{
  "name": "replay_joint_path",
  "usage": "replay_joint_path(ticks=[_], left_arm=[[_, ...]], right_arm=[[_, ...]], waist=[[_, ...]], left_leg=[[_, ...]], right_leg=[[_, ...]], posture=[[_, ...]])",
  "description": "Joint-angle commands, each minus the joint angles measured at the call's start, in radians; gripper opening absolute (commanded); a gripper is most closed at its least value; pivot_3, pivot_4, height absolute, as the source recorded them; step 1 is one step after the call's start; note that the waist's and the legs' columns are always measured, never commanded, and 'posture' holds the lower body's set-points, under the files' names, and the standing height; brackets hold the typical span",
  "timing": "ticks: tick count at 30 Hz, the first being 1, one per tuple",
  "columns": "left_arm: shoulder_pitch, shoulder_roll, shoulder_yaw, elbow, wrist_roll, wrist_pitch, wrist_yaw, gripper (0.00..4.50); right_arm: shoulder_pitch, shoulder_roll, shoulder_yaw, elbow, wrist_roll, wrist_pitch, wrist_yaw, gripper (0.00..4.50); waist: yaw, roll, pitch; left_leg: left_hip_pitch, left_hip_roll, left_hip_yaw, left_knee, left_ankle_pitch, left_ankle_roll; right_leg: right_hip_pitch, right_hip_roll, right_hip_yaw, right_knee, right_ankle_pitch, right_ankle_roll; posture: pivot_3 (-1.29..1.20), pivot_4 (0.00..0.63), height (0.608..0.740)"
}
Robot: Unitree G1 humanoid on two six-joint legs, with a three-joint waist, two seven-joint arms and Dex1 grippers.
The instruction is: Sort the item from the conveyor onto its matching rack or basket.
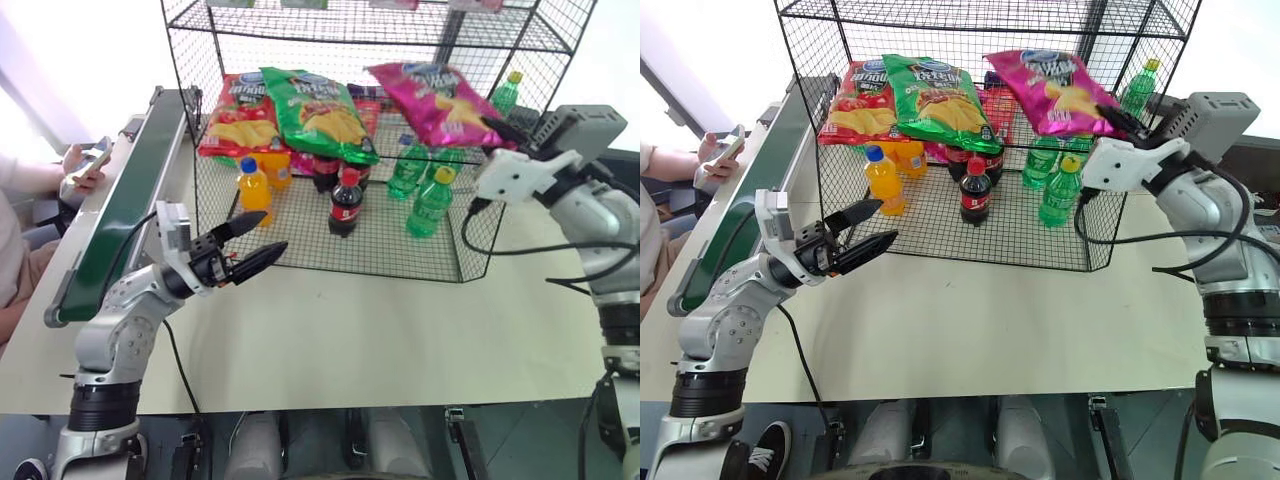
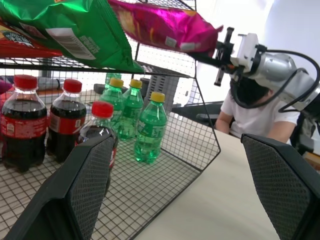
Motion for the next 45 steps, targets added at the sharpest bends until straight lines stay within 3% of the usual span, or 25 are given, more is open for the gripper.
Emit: replay_joint_path(ticks=[1, 9, 12, 13, 20, 28, 38, 45], left_arm=[[0.032, -0.007, -0.006, -0.066, 0.005, -0.023, 0.007, 4.33], [0.045, -0.018, -0.011, -0.086, 0.023, -0.039, 0.029, 4.33], [0.047, -0.017, -0.013, -0.09, 0.026, -0.046, 0.031, 4.33], [0.049, -0.017, -0.014, -0.092, 0.028, -0.049, 0.032, 4.33], [0.053, -0.017, -0.006, -0.085, 0.016, -0.05, 0.04, 4.33], [0.027, 0.008, 0.0, -0.05, 0.031, -0.062, 0.016, 4.33], [0.021, 0.006, -0.007, -0.044, 0.035, -0.06, 0.01, 4.33], [0.022, 0.014, -0.002, -0.048, 0.041, -0.059, 0.014, 4.33]], right_arm=[[-0.056, 0.031, 0.026, 0.036, -0.044, 0.054, -0.075, 0.16], [-0.183, 0.041, 0.079, 0.23, -0.038, 0.066, -0.128, 0.16], [-0.18, 0.041, 0.081, 0.257, 0.031, 0.041, -0.059, 0.16], [-0.168, 0.044, 0.081, 0.25, 0.073, 0.04, -0.008, 1.18], [-0.14, 0.01, 0.069, 0.172, 0.15, 0.052, 0.088, 4.44], [-0.127, -0.03, 0.043, 0.068, 0.324, 0.044, 0.294, 4.44], [-0.066, -0.024, -0.062, -0.109, 0.727, 0.29, 0.604, 4.44], [0.029, -0.029, -0.103, -0.229, 0.859, 0.362, 0.711, 4.44]], waist=[[-0.005, 0.0, 0.0], [-0.014, 0.0, 0.0], [-0.011, 0.0, 0.0], [-0.011, 0.0, 0.0], [-0.014, 0.0, 0.0], [-0.013, 0.0, 0.0], [-0.01, 0.0, 0.0], [-0.012, 0.001, 0.0]], left_leg=[[0.0, 0.0, 0.0, 0.0, 0.0, 0.0], [0.0, 0.0, 0.0, 0.0, 0.0, 0.0], [0.0, 0.0, 0.0, 0.0, 0.0, 0.0], [-0.001, 0.0, 0.0, 0.0, 0.0, 0.0], [0.0, 0.0, 0.0, 0.0, 0.0, 0.0], [0.0, 0.0, 0.0, 0.0, 0.0, 0.0], [0.0, 0.0, 0.0, 0.0, 0.0, 0.001], [0.0, 0.0, 0.0, 0.0, 0.0, 0.001]], right_leg=[[0.0, 0.0, 0.0, 0.0, 0.0, 0.0], [0.0, -0.001, 0.0, 0.0, 0.0, 0.0], [0.0, 0.0, 0.0, 0.0, 0.0, 0.0], [0.0, 0.0, 0.0, 0.0, 0.0, 0.0], [0.0, -0.001, 0.0, 0.0, 0.0, 0.0], [0.0, -0.001, 0.0, 0.0, 0.0, 0.0], [0.0, -0.001, 0.0, 0.0, 0.0, 0.0], [0.001, -0.001, -0.001, 0.001, 0.0, 0.0]], posture=[[0.0, 0.15, 0.74], [0.0, 0.15, 0.74], [0.0, 0.15, 0.74], [0.0, 0.15, 0.74], [0.0, 0.15, 0.74], [0.0, 0.15, 0.74], [0.0, 0.15, 0.74], [0.0, 0.15, 0.74]])
